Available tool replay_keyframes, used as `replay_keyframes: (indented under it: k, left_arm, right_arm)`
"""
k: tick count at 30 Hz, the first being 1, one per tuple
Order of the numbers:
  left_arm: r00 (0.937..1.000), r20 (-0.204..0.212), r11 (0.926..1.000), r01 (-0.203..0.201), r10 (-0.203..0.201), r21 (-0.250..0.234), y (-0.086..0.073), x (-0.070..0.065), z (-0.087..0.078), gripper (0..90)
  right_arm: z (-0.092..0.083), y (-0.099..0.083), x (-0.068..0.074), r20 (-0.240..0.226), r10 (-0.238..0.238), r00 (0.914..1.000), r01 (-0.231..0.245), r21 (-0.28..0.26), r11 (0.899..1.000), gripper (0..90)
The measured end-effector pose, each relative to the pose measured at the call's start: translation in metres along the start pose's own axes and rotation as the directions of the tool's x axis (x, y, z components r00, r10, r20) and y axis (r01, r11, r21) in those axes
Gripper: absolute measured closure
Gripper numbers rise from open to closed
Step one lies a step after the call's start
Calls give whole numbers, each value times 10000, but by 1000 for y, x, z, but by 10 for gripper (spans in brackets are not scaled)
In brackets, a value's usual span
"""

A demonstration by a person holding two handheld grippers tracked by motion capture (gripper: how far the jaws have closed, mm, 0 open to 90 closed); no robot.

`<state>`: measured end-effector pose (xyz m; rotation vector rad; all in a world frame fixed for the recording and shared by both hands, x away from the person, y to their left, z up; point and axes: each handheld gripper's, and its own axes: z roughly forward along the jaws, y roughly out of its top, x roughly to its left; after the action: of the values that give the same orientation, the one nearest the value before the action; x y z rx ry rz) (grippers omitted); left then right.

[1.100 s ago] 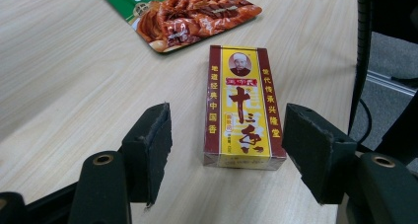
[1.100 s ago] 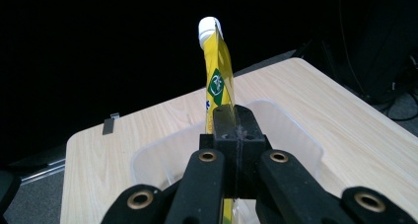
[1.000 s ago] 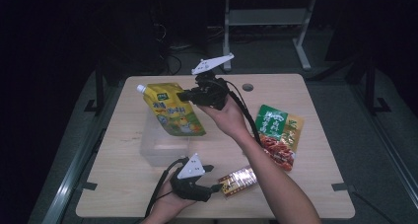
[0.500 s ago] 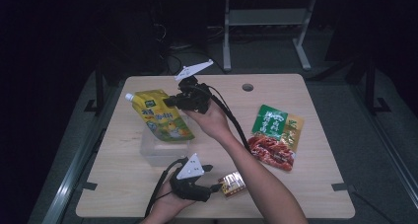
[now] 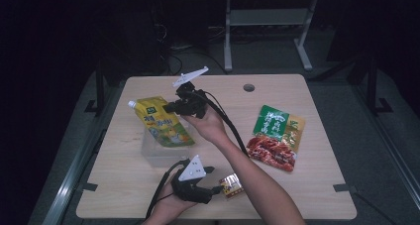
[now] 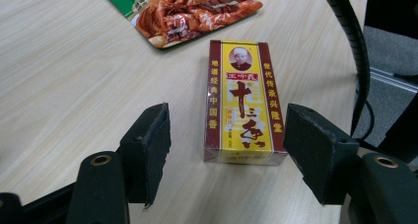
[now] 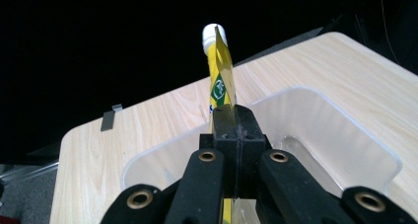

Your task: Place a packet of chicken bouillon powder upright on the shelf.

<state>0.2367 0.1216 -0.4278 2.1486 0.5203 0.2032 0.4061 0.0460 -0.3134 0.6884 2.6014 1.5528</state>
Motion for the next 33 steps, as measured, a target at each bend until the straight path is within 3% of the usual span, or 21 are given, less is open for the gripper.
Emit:
replay_keyframes:
  k: [7,9,10,18,23,24,26,33]
  left_arm:
    - [10000,1,10000,47,-47,-30,0,0,0,344]
    - [10000,11,9999,92,-92,-73,0,0,0,344]
    - [9999,-3,9999,107,-107,-82,0,0,1,344]
    - [10000,4,9999,55,-55,-112,0,1,0,344]
    - [10000,24,9999,93,-93,-130,0,1,0,337]
    - [10000,19,9999,81,-81,-127,-1,1,0,337]
    - [10000,19,9998,75,-75,-172,0,0,-1,337]
    - [10000,12,9998,22,-22,-200,0,0,-2,338]
  right_arm:
    - [0,-1,-1,-78,-53,10000,53,18,10000,875]
    - [1,0,0,-59,-104,9999,105,122,9999,822]
    - [4,1,-1,-89,-19,10000,22,304,9995,742]
    - [22,2,-4,161,-92,9998,73,1155,9933,679]
    - [31,2,-9,292,-155,9995,110,1480,9889,759]
    - [33,2,-10,278,-60,9996,18,1507,9886,827]
    - [33,1,-10,221,177,9996,-208,1447,9893,866]
    - [29,0,-4,-8,154,9999,-152,1059,9943,896]
